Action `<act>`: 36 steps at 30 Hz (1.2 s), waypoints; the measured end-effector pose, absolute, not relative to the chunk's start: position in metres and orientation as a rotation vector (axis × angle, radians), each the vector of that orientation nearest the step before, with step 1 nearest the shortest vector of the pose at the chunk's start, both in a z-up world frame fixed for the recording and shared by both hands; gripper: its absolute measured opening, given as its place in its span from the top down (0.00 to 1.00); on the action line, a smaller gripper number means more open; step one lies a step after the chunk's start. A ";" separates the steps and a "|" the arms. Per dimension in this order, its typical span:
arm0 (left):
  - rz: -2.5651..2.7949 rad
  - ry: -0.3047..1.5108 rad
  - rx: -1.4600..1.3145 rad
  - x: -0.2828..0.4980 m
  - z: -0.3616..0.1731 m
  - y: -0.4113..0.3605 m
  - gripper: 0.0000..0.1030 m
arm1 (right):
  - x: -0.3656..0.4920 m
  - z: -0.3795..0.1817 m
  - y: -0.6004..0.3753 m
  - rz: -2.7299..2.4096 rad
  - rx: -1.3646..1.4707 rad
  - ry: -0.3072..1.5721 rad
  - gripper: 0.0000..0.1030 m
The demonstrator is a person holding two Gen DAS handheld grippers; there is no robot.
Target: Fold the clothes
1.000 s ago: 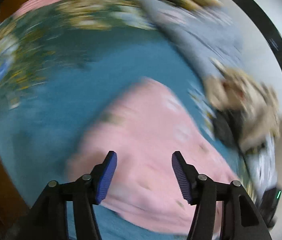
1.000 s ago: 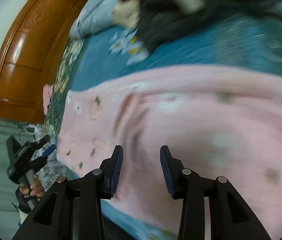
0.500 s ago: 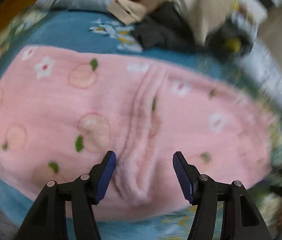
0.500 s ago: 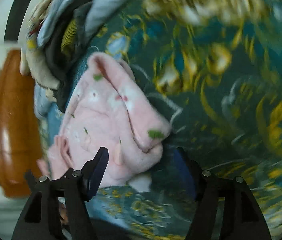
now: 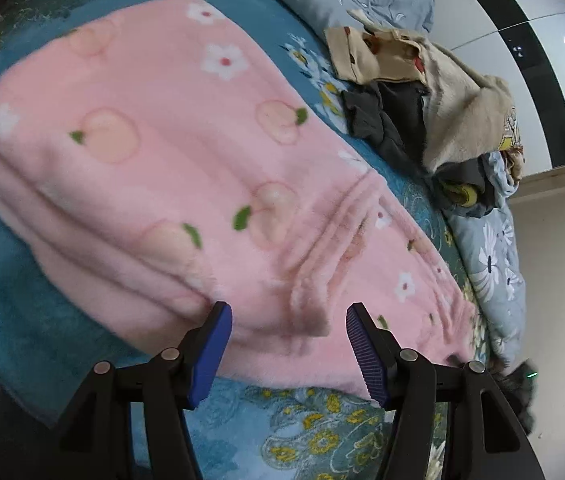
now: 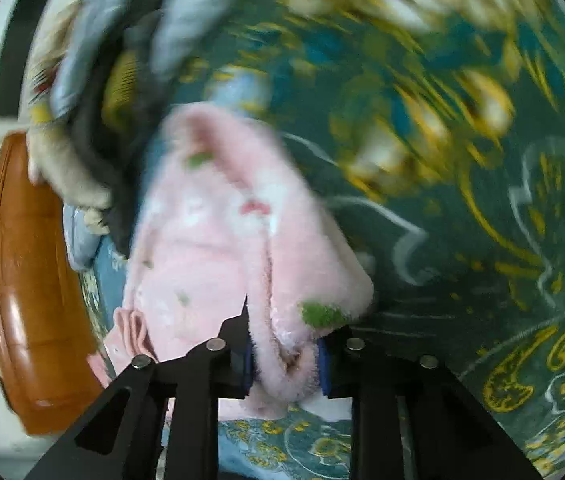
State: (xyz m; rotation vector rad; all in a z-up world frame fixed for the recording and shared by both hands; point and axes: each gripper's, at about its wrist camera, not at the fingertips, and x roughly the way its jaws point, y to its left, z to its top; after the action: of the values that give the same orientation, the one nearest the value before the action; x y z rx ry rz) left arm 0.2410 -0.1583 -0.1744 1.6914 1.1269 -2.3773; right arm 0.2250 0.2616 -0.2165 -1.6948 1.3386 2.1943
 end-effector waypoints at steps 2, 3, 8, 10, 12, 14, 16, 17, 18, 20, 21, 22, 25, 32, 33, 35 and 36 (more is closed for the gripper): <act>-2.386 1.115 1.662 0.243 -0.167 -0.165 0.38 | 0.212 -0.183 0.241 2.354 -1.680 1.247 0.78; -2.392 1.132 1.633 0.246 -0.164 -0.170 0.38 | 0.205 -0.166 0.231 2.437 -1.671 1.200 0.79; -2.391 1.203 1.487 0.258 -0.145 -0.207 0.38 | 0.171 -0.073 0.145 2.853 -1.659 0.929 0.79; -2.386 1.225 1.427 0.263 -0.137 -0.224 0.38 | 0.153 -0.045 0.094 3.014 -1.671 0.860 0.79; -2.369 1.253 1.377 0.269 -0.132 -0.241 0.38 | 0.135 -0.035 0.047 3.105 -1.722 0.814 0.79; -2.337 1.271 1.323 0.278 -0.130 -0.261 0.38 | 0.119 -0.037 -0.008 3.148 -1.825 0.777 0.79; -2.296 1.291 1.288 0.288 -0.132 -0.278 0.38 | 0.107 -0.050 -0.066 3.150 -1.964 0.749 0.79; -2.268 1.306 1.272 0.294 -0.134 -0.288 0.38 | 0.103 -0.059 -0.091 3.135 -2.038 0.737 0.79; -2.240 1.323 1.260 0.300 -0.137 -0.296 0.38 | 0.100 -0.068 -0.113 3.111 -2.109 0.725 0.79; -2.198 1.348 1.253 0.307 -0.145 -0.307 0.38 | 0.099 -0.095 -0.159 3.035 -2.279 0.665 0.79; -2.181 1.356 1.253 0.310 -0.149 -0.310 0.38 | 0.100 -0.109 -0.179 2.993 -2.352 0.613 0.79; -2.163 1.363 1.254 0.313 -0.154 -0.314 0.38 | 0.103 -0.123 -0.195 2.960 -2.405 0.562 0.78; -2.125 1.401 1.261 0.316 -0.165 -0.319 0.38 | 0.113 -0.163 -0.228 2.844 -2.569 0.357 0.71; -2.172 1.451 1.353 0.278 -0.177 -0.317 0.31 | 0.109 -0.164 -0.191 2.846 -2.683 0.577 0.48; -2.178 1.454 1.369 0.270 -0.179 -0.317 0.29 | 0.107 -0.160 -0.176 2.864 -2.641 0.613 0.47; -2.179 1.415 1.409 0.252 -0.184 -0.316 0.29 | 0.105 -0.155 -0.137 2.860 -2.540 0.667 0.47; -2.174 1.397 1.422 0.244 -0.188 -0.317 0.29 | 0.102 -0.153 -0.116 2.839 -2.494 0.678 0.47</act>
State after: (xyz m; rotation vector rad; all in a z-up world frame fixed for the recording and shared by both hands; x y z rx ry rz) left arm 0.2443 -0.3169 -0.1876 1.4222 1.3966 -2.1737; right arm 0.1023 -0.1157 -0.1532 -2.4941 0.6778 2.8387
